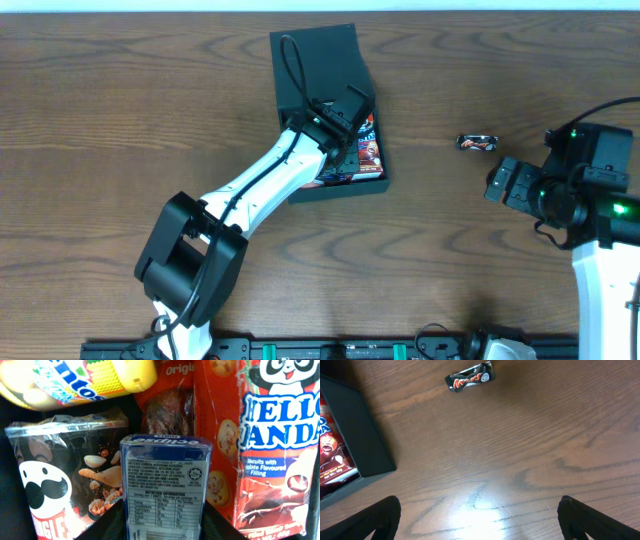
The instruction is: Pack container
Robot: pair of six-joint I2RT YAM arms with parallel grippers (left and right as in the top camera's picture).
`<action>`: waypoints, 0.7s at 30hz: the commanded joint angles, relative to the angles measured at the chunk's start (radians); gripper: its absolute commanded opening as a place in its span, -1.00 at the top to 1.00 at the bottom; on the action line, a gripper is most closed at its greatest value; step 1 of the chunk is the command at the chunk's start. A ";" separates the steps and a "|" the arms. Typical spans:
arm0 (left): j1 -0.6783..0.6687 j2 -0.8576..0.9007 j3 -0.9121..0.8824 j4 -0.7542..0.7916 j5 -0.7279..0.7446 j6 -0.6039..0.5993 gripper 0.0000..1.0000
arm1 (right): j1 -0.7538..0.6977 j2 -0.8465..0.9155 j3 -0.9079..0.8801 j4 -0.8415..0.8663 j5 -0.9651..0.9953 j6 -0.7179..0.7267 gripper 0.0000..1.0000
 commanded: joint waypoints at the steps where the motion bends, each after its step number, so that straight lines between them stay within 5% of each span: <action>1: -0.002 0.015 0.029 -0.001 -0.033 -0.002 0.04 | -0.006 0.003 0.000 -0.002 -0.005 -0.004 -0.99; 11: -0.002 -0.005 0.040 -0.022 -0.045 -0.002 -0.55 | -0.006 0.003 0.000 -0.003 -0.004 -0.004 -0.98; 21: -0.002 -0.181 0.188 -0.205 -0.046 0.091 -0.87 | -0.006 0.003 0.000 0.008 -0.004 0.042 -0.99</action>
